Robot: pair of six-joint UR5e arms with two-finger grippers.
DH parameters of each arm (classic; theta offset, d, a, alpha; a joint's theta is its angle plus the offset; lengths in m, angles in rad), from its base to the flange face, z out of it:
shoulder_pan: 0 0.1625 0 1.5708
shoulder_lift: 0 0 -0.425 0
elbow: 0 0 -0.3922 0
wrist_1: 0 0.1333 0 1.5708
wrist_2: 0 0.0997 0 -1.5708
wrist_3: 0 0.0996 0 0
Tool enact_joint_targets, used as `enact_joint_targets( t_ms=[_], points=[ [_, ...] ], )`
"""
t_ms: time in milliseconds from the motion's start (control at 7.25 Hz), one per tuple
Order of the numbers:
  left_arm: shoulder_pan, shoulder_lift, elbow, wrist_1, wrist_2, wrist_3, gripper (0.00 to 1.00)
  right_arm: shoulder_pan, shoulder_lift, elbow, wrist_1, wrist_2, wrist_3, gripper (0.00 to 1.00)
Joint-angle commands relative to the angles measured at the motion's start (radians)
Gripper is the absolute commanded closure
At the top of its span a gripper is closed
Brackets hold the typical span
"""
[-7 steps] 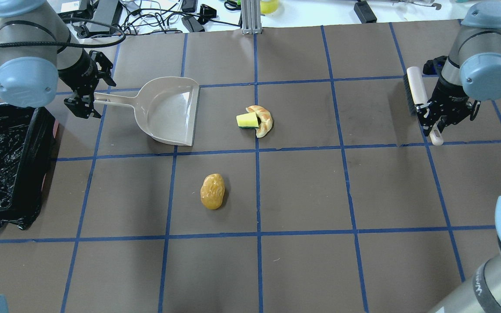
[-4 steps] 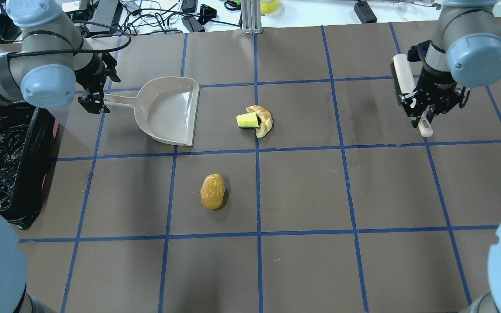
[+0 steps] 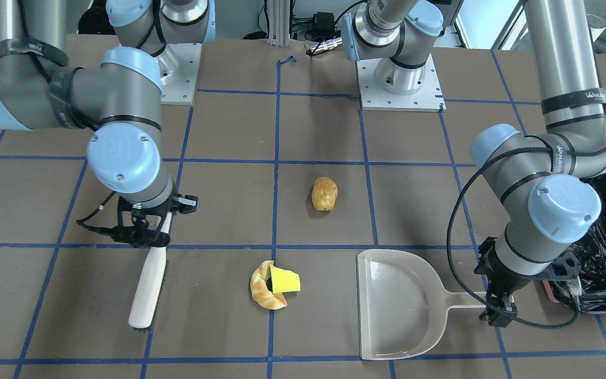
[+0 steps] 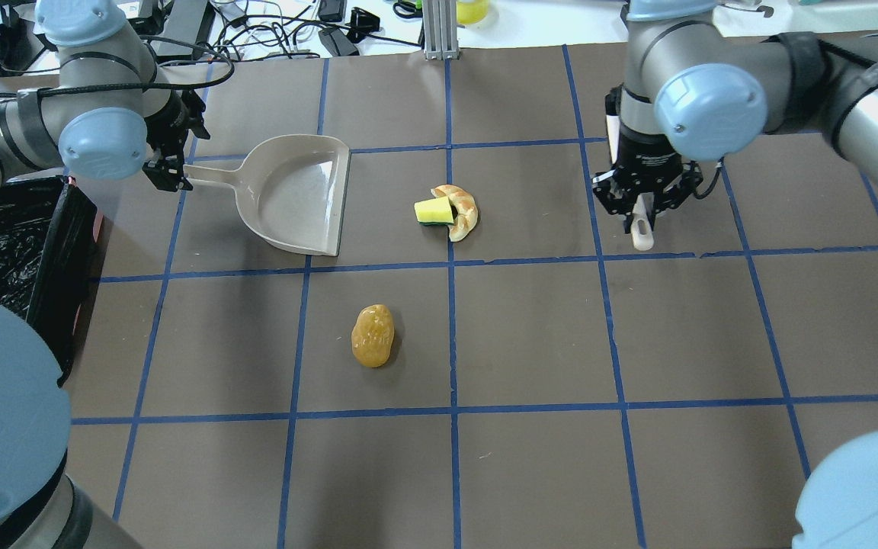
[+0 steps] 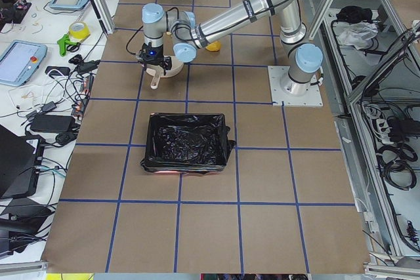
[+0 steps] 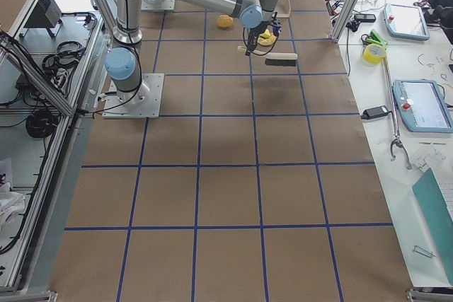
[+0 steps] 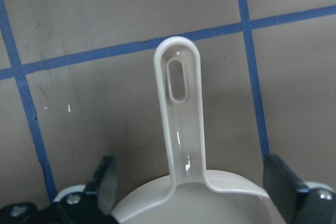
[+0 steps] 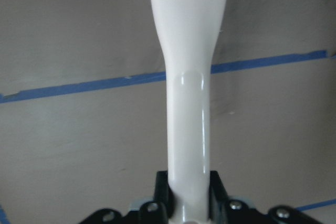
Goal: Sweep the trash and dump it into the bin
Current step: 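Grasp brush with right gripper, carry it toward roll while left holds dustpan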
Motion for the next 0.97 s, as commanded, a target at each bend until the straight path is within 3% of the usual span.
enact_joint_targets(
  t_ms=[0, 414, 552, 690, 828],
  points=[
    [0.000, -0.036, 0.012, 0.005, 0.005, -0.020, 0.01, 0.104, 0.041, -0.002, -0.006, 0.068, 0.128, 0.94],
    [0.000, -0.060, 0.002, 0.003, 0.007, -0.047, 0.02, 0.206, 0.108, -0.028, -0.019, 0.099, 0.205, 0.94],
    [0.000, -0.060, 0.005, 0.003, 0.007, -0.048, 0.14, 0.232, 0.125, -0.049, -0.027, 0.132, 0.208, 0.94],
    [0.000, -0.055, 0.008, 0.005, 0.004, -0.079, 0.74, 0.235, 0.145, -0.083, -0.029, 0.140, 0.211, 0.94],
    [0.000, -0.044, 0.008, 0.005, 0.001, -0.092, 1.00, 0.240, 0.167, -0.118, -0.029, 0.152, 0.214, 0.94]
  ],
)
